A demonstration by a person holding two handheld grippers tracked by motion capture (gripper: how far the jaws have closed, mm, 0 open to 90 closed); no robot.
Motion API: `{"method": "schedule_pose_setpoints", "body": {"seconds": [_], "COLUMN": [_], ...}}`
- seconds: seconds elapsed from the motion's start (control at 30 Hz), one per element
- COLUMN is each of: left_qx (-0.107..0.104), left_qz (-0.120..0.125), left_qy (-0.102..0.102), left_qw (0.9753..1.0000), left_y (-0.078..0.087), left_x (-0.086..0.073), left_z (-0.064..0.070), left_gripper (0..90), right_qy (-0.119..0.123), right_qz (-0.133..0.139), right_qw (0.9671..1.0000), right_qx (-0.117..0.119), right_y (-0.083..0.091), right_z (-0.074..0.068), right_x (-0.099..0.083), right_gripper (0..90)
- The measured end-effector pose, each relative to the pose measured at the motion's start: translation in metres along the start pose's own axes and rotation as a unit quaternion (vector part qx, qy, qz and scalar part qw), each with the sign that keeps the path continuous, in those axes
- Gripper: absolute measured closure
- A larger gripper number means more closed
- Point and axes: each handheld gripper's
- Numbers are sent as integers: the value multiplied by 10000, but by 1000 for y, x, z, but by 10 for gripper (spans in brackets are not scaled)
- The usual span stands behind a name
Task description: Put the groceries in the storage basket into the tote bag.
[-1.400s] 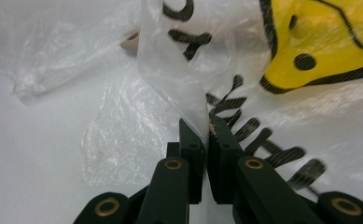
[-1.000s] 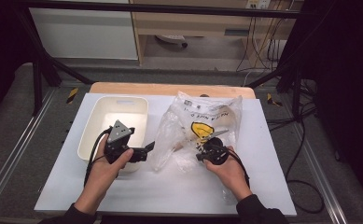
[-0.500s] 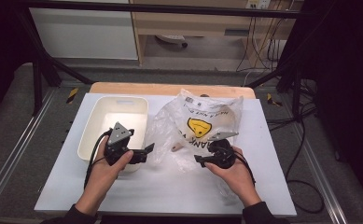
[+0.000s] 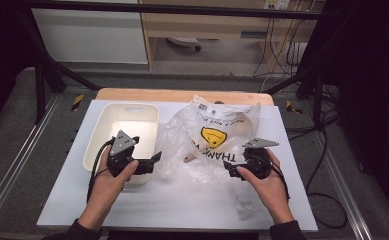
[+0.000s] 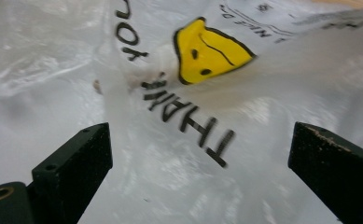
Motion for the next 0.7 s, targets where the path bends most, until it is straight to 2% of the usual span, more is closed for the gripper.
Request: {"method": "schedule_pose_setpoints", "body": {"seconds": [0.2,0.33,0.4,0.5,0.6,0.7], "left_qx": [137,201,236,276,313,321], "left_qz": [68,83,89,132,140,151], "left_qy": [138,177,197,241,265,303], "left_qw": [9998,9996,9995,9992,9991,9989], "left_y": [8,12,13,16,19,20], "left_x": [-3,-6,-6,-7,-9,-10], "left_z": [-11,-17,-20,-22,-25,-26], "left_gripper": [81,81,81,81,81,81], "right_qy": [-297,-385,-457,-487,-580,-520], "right_qz": [-46,-178,-305,-479,-430,-505], "right_qw": [9994,9988,9983,9975,9974,9973], "right_qx": [-175,-247,-171,-180,-84,-133], "right_y": [4,-3,-9,-17,-20,-25], "right_z": [20,27,30,35,35,33], "right_x": [-19,-35,-43,-49,-51,-51], "right_gripper": [91,106,105,105,106,111]}}
Point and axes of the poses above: each handheld gripper's, and its own axes: y roughly backward along the jaws, x roughly out of its top, z roughly to its right, and after that the axes turned 14 degrees about -z, right-handed
